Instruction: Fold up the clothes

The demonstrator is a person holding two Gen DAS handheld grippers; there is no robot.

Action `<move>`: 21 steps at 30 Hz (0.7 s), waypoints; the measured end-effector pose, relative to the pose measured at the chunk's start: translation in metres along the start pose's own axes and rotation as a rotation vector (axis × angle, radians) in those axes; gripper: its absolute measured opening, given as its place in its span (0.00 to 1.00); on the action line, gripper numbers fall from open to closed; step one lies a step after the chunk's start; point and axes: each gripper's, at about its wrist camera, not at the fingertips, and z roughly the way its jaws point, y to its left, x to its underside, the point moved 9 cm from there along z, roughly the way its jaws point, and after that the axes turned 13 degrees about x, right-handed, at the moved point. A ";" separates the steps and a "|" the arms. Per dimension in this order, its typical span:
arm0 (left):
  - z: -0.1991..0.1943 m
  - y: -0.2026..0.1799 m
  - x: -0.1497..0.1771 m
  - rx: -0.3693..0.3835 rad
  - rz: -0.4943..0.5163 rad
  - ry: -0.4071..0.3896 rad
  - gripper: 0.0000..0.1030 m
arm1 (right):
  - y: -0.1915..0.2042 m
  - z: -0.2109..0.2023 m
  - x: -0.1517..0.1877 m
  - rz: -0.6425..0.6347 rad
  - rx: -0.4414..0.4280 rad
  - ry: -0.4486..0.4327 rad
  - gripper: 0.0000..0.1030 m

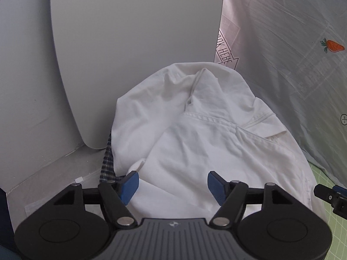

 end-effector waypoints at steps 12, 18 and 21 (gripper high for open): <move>0.059 -0.007 -0.010 0.078 0.009 0.043 0.76 | 0.029 0.075 -0.015 0.048 -0.131 0.121 0.71; 0.054 -0.018 -0.010 0.111 -0.035 0.039 0.28 | 0.049 0.062 -0.014 -0.028 -0.181 0.103 0.10; 0.045 -0.023 -0.012 0.106 -0.070 0.029 0.18 | 0.054 0.052 -0.019 -0.015 -0.208 0.098 0.06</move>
